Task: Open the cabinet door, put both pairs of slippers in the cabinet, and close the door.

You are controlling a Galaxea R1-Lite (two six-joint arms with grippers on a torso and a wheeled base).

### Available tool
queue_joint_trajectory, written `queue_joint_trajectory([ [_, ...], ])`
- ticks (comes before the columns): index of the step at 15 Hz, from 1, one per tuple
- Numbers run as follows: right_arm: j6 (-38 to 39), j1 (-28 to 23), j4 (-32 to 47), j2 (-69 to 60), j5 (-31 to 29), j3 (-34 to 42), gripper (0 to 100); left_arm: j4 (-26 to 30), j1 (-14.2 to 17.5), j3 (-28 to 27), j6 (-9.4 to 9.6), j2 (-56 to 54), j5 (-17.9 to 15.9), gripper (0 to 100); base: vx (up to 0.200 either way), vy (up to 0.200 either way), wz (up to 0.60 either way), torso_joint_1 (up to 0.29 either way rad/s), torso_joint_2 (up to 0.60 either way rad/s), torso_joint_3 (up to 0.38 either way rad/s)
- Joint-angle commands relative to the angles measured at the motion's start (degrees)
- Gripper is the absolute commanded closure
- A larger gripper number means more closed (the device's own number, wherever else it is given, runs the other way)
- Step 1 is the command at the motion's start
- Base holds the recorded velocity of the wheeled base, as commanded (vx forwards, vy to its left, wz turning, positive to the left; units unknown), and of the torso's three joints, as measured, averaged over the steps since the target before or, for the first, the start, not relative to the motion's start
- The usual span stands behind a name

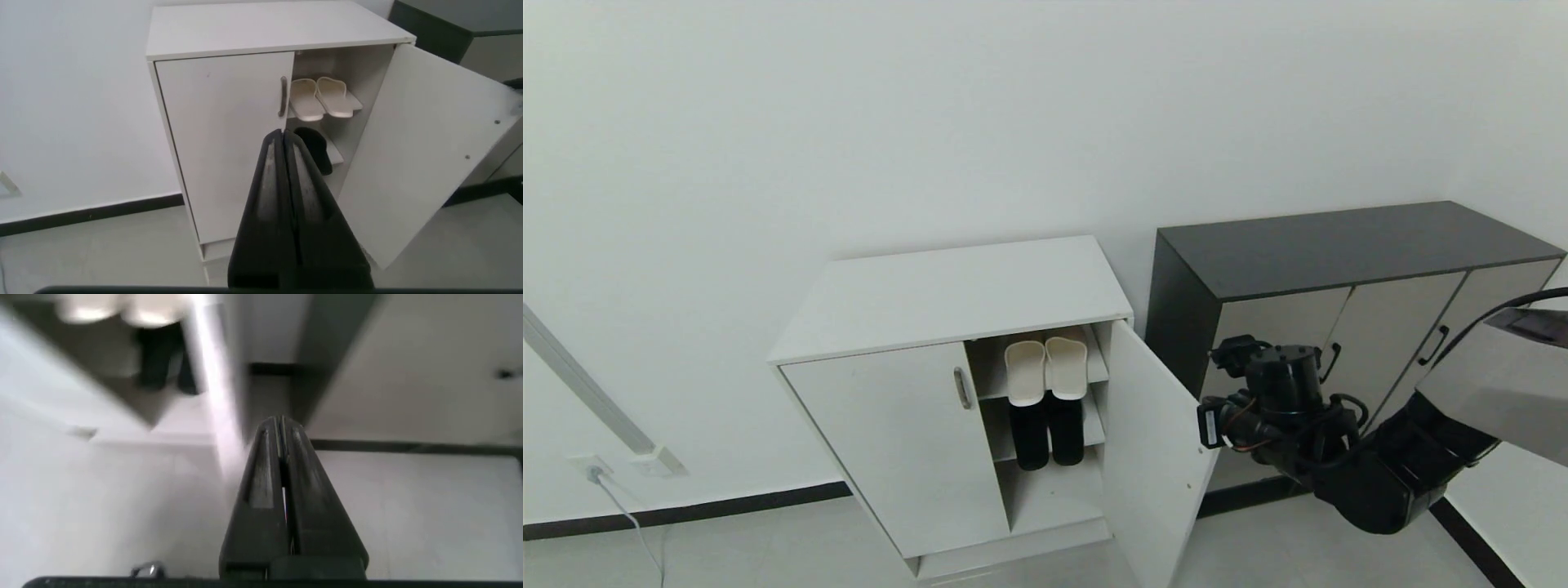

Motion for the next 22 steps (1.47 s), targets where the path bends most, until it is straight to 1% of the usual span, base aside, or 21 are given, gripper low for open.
queue_joint_trajectory([
  [1,0.4,3.2,0.0,-3.5,0.0,1.9,100,0.0,0.0,0.0,-0.04,0.0,0.0,100,0.0,0.0,0.0,0.0,0.0,0.0],
  [3,0.7,5.6,-0.1,-6.6,0.5,3.9,100,0.0,0.0,0.0,-0.04,0.0,0.1,100,0.0,0.0,0.0,0.0,0.0,0.0],
  [5,0.3,6.1,-1.4,-7.1,0.7,5.1,100,0.0,0.0,0.0,-0.04,0.0,0.1,100,0.0,0.0,0.0,0.0,0.0,0.0],
  [8,0.2,6.3,-5.1,-7.0,3.6,7.7,100,0.1,0.0,0.0,-0.04,0.0,0.0,100,0.0,0.0,0.0,0.0,0.0,0.0],
  [10,0.2,6.3,-8.7,-6.0,4.0,8.3,100,0.1,0.0,0.0,-0.04,0.0,-0.1,100,0.0,0.0,0.0,0.0,0.0,0.0],
  [15,-0.1,6.4,-13.4,-4.1,5.6,9.7,100,0.0,0.0,-0.1,-0.04,0.0,-0.1,100,0.0,0.0,0.0,0.0,0.0,0.0],
  [16,-0.1,6.4,-13.8,-4.0,5.6,10.0,100,0.1,0.0,-0.1,-0.04,0.0,-0.1,100,0.0,0.0,0.6,-0.002,0.0,0.002],
  [17,-0.5,6.9,-16.3,-3.8,5.6,11.0,100,0.1,0.0,0.0,-0.04,0.0,-0.1,100,0.0,0.0,0.6,0.002,0.0,0.012],
  [19,-0.6,6.9,-16.8,-3.8,6.4,12.0,100,0.1,0.0,0.0,-0.04,0.0,-0.1,100,0.0,0.0,0.6,-0.007,0.0,0.005],
  [21,-0.6,6.9,-17.6,-3.9,9.4,13.8,100,0.1,0.0,-0.1,-0.04,0.0,-0.1,100,0.0,0.0,0.6,0.01,0.01,0.0],
  [22,-0.9,6.9,-19.5,-3.8,11.0,14.6,100,0.1,0.0,-0.1,-0.04,0.0,-0.1,100,0.0,0.0,0.0,0.0,0.0,0.0],
])
